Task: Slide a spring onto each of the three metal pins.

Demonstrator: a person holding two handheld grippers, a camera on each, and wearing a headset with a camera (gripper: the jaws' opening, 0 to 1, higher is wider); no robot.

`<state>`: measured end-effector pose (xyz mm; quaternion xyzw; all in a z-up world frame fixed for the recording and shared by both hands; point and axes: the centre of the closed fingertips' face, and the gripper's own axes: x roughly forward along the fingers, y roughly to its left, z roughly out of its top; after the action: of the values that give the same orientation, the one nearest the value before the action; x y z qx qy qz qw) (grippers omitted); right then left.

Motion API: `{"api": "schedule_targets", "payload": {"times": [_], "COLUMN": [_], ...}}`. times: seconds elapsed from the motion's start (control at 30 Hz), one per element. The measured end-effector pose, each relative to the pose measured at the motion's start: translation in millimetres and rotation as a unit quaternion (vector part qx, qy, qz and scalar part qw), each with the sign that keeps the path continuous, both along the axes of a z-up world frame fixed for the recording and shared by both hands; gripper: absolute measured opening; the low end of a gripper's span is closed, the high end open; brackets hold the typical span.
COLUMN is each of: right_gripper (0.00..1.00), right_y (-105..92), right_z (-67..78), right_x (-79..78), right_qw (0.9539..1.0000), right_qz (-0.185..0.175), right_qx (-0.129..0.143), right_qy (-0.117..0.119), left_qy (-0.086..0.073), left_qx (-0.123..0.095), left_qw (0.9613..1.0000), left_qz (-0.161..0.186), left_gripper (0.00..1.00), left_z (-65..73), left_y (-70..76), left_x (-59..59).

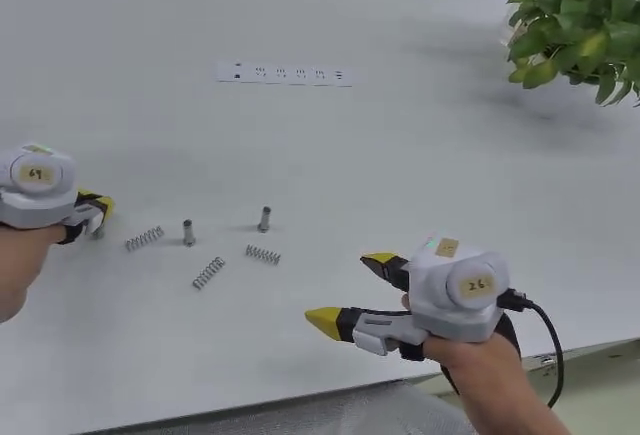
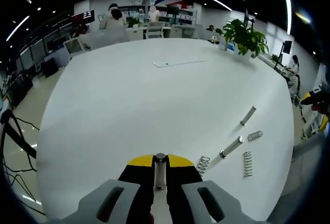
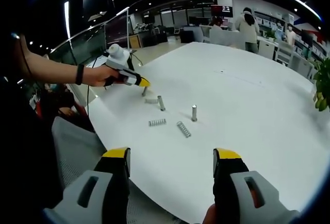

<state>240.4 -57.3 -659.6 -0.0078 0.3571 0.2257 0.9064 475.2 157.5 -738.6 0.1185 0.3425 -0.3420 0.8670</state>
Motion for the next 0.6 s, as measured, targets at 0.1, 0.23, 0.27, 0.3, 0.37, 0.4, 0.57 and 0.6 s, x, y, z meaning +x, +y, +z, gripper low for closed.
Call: {"api": "schedule_targets", "payload": {"times": [0.1,0.23,0.27,0.3,0.37,0.4,0.57,0.6], "right_gripper": [0.64,0.64,0.64,0.64,0.64,0.64,0.64,0.64], "right_y": [-0.6,-1.4,-1.2,-0.8,-0.6,-0.2,2.5,3.1], "right_z": [1.0,0.3,0.3,0.3,0.2,0.3,-0.9,-1.6], "right_x": [0.1,-1.8,-2.3,-2.9,-3.7,-4.5,-7.0,-7.8], "right_qw": [1.0000,1.0000,1.0000,1.0000,1.0000,1.0000,1.0000,1.0000], "right_qz": [0.000,0.000,0.000,0.000,0.000,0.000,0.001,0.001], "right_qx": [0.000,-0.004,-0.003,-0.003,-0.004,-0.003,-0.002,-0.002], "right_qy": [-0.002,-0.002,-0.002,-0.002,-0.002,-0.002,-0.003,-0.003], "left_qy": [-0.002,-0.002,-0.002,-0.003,-0.003,-0.002,0.005,0.004], "left_qx": [0.000,0.000,0.000,0.001,0.000,0.001,-0.004,-0.003], "left_qw": [1.0000,1.0000,1.0000,1.0000,1.0000,1.0000,1.0000,1.0000], "left_qz": [0.000,0.000,-0.002,-0.002,-0.001,-0.001,0.001,-0.001], "left_gripper": [0.00,0.00,0.00,0.00,0.00,0.00,0.00,0.00], "left_z": [-0.3,0.7,0.8,0.9,0.9,1.1,1.7,1.9], "left_y": [2.1,3.3,3.8,4.4,5.0,5.3,7.2,7.3], "left_x": [0.2,-5.5,-6.7,-7.5,-8.4,-9.4,-15.8,-17.3]}}
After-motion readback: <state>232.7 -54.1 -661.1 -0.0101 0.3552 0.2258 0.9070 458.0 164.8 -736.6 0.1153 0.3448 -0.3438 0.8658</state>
